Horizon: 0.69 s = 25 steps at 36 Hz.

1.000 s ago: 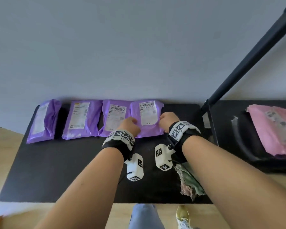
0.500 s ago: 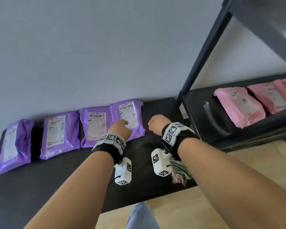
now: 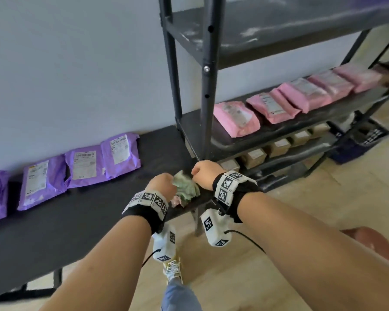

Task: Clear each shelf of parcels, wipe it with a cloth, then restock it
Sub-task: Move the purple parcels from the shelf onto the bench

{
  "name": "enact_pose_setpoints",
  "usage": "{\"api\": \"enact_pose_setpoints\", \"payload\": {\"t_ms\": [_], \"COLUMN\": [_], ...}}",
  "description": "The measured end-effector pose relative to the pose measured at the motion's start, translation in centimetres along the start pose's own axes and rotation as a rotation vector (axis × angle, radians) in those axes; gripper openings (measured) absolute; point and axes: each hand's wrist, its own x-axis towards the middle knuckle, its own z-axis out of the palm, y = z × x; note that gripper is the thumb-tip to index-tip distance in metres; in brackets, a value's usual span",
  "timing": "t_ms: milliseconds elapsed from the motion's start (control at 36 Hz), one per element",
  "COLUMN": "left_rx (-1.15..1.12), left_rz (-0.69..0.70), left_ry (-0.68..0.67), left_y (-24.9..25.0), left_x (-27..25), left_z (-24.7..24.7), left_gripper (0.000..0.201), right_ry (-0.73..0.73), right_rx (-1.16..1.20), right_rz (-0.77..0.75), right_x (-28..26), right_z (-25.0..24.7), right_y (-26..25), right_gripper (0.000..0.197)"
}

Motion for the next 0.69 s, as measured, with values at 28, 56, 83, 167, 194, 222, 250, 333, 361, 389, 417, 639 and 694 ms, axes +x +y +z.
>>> {"api": "enact_pose_setpoints", "payload": {"t_ms": [28, 56, 83, 167, 194, 222, 250, 333, 361, 389, 417, 639, 694], "left_rx": [0.009, 0.015, 0.024, 0.04, 0.039, 0.043, 0.055, 0.096, 0.099, 0.098, 0.091, 0.048, 0.056], "left_rz": [0.026, 0.049, 0.075, 0.168, 0.202, 0.235, 0.272, 0.37, 0.394, 0.412, 0.425, 0.607, 0.647], "left_ry": [0.001, -0.004, -0.007, -0.026, -0.024, -0.02, -0.016, -0.037, -0.043, -0.04, -0.039, -0.041, -0.029], "left_y": [1.5, 3.2, 4.8, 9.7, 11.2, 12.9, 14.6, 19.6, 21.3, 22.9, 24.6, 39.0, 42.7], "left_x": [-0.6, -1.3, -1.7, -2.9, -3.2, -3.6, -3.9, -4.2, -4.0, -3.8, -3.6, -0.2, 1.0], "left_z": [0.6, 1.0, 1.5, 2.5, 2.7, 2.8, 3.0, 3.4, 3.5, 3.5, 3.6, 3.0, 2.7], "left_gripper": [0.036, 0.038, 0.04, 0.039, 0.038, 0.037, 0.034, 0.025, 0.021, 0.02, 0.023, 0.026, 0.022], "right_ry": [0.006, 0.025, 0.048, 0.105, 0.13, 0.142, 0.146, 0.143, 0.148, 0.164, 0.187, 0.27, 0.26], "right_rx": [-0.003, -0.007, -0.007, -0.017, -0.036, -0.068, -0.107, -0.17, -0.183, -0.184, -0.184, -0.29, -0.36], "right_rz": [0.015, 0.034, 0.056, 0.115, 0.129, 0.151, 0.163, 0.216, 0.225, 0.242, 0.264, 0.365, 0.41], "right_x": [-1.0, -1.7, -2.5, -4.1, -4.6, -4.9, -5.1, -5.6, -5.7, -5.8, -5.8, -4.8, -4.6], "right_z": [-0.7, -1.3, -2.0, -4.0, -4.7, -5.3, -6.0, -8.7, -9.6, -10.7, -11.8, -22.7, -25.6], "right_y": [1.4, 2.9, 4.3, 8.7, 10.0, 11.4, 12.7, 16.5, 17.8, 19.1, 20.3, 28.6, 30.2], "right_gripper": [0.029, 0.028, 0.027, 0.028, 0.029, 0.029, 0.029, 0.031, 0.032, 0.031, 0.03, 0.03, 0.031]}}
